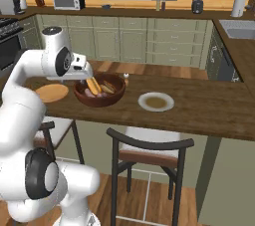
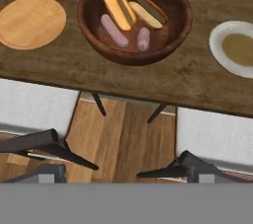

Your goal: Place one bun and one sausage from the bowl on each plate.

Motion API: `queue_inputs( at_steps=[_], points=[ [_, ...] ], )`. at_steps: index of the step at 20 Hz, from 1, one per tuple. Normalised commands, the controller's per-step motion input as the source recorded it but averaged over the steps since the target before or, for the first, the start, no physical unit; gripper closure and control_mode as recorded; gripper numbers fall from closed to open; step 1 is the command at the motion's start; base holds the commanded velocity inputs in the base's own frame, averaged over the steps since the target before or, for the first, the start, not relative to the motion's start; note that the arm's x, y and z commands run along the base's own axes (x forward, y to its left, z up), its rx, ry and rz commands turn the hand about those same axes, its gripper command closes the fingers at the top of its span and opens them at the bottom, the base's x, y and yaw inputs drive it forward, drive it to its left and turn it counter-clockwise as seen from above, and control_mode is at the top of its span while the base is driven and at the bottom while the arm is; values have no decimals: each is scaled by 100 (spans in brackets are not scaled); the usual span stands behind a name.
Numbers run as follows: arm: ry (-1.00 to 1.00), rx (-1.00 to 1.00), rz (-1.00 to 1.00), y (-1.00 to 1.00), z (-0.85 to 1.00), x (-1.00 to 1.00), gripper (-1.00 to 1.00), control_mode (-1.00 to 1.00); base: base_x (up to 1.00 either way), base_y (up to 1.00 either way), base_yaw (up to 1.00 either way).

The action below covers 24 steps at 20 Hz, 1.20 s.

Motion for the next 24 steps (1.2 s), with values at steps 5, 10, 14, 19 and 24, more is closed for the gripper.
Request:
queue_inputs(
  at_steps=[5,10,14,19,24],
  points=[
    [0,0,0,39,-33,100,-100,-100,0,0,0],
    [0,4,0,1,-41,97,-100,-100,0,0,0],
    [0,1,0,-1,-48,67,-100,-100,0,0,0],
    [0,0,0,4,-46,67,-100,-100,0,0,0],
    [0,0,0,13,-35,72,-100,-100,0,0,0]
  ],
)
